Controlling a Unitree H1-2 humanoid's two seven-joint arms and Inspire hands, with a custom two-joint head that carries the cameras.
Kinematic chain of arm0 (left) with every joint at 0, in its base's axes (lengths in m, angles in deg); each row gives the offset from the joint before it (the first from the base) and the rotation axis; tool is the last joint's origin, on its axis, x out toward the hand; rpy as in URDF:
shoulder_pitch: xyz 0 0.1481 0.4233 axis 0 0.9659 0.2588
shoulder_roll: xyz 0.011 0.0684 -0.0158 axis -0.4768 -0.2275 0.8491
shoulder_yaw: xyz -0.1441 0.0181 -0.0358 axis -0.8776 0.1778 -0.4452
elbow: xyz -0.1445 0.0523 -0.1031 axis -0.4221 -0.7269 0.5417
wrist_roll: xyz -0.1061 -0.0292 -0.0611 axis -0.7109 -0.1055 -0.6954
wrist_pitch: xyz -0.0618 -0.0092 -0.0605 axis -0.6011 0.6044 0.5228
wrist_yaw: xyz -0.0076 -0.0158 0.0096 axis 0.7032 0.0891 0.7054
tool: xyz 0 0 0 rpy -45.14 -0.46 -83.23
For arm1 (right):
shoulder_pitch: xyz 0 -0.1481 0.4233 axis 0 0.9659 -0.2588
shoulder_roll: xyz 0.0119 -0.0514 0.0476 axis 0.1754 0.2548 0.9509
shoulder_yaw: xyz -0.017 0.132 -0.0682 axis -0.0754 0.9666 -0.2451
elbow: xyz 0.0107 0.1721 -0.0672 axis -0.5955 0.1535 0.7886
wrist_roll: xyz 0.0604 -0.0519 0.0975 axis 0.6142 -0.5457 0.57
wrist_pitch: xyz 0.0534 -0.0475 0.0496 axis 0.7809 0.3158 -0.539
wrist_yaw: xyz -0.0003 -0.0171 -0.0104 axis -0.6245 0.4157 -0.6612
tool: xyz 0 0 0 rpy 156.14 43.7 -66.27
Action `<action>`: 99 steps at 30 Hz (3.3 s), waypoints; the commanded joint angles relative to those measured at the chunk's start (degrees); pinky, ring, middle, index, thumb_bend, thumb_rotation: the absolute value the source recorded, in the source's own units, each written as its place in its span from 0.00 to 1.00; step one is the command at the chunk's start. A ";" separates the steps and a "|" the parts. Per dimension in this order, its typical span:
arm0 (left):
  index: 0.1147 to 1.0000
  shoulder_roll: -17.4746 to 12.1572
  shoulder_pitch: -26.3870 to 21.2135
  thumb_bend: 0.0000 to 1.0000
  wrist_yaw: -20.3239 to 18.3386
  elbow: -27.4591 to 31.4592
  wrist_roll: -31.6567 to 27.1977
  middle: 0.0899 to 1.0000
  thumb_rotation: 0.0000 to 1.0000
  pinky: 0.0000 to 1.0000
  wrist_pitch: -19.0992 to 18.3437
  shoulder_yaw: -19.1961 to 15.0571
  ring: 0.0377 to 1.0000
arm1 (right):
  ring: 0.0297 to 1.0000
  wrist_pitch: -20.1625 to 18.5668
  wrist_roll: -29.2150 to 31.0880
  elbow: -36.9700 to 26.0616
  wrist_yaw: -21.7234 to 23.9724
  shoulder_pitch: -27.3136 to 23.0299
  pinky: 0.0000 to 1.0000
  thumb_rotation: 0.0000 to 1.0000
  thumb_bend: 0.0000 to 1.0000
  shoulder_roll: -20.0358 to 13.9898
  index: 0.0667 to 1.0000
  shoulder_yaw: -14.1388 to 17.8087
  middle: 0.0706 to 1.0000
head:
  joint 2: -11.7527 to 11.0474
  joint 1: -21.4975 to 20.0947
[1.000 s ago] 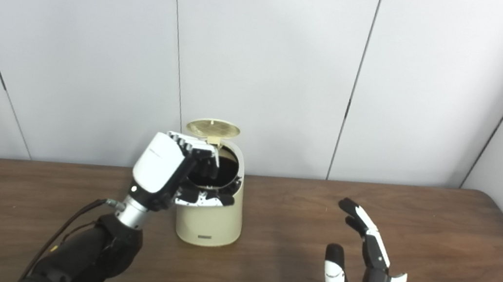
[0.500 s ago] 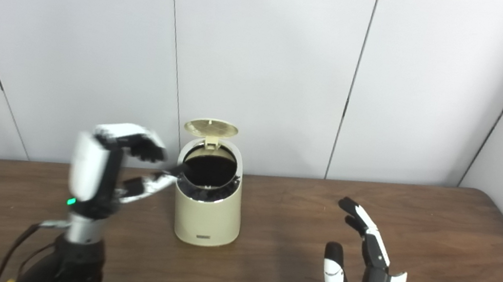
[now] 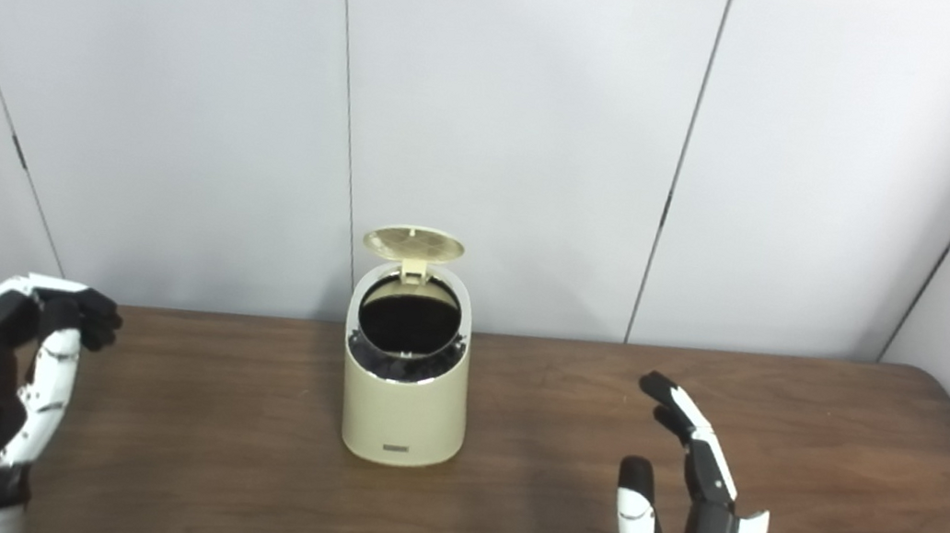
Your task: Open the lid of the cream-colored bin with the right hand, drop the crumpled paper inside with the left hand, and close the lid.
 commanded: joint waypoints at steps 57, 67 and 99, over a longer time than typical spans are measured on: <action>0.59 12.33 -0.21 0.18 -8.41 -1.56 4.52 0.60 0.45 0.51 -1.35 -4.38 0.60 | 0.83 -29.80 -24.52 13.24 41.72 -60.85 0.75 0.70 0.89 -24.10 0.74 -19.55 0.78 | -1.47 3.01; 0.57 13.01 -0.07 0.17 -7.51 -1.42 6.47 0.59 0.45 0.49 -0.68 -4.45 0.58 | 0.81 -28.35 -25.19 23.46 42.60 -63.89 0.71 0.67 0.94 -22.87 0.72 -23.31 0.77 | -1.20 4.03; 0.56 12.55 -0.78 0.16 -7.44 -2.49 5.56 0.57 0.40 0.49 -0.84 -5.28 0.57 | 0.81 -34.33 -25.57 13.80 48.18 -54.82 0.68 0.82 0.87 -23.66 0.72 -24.44 0.83 | -1.22 2.74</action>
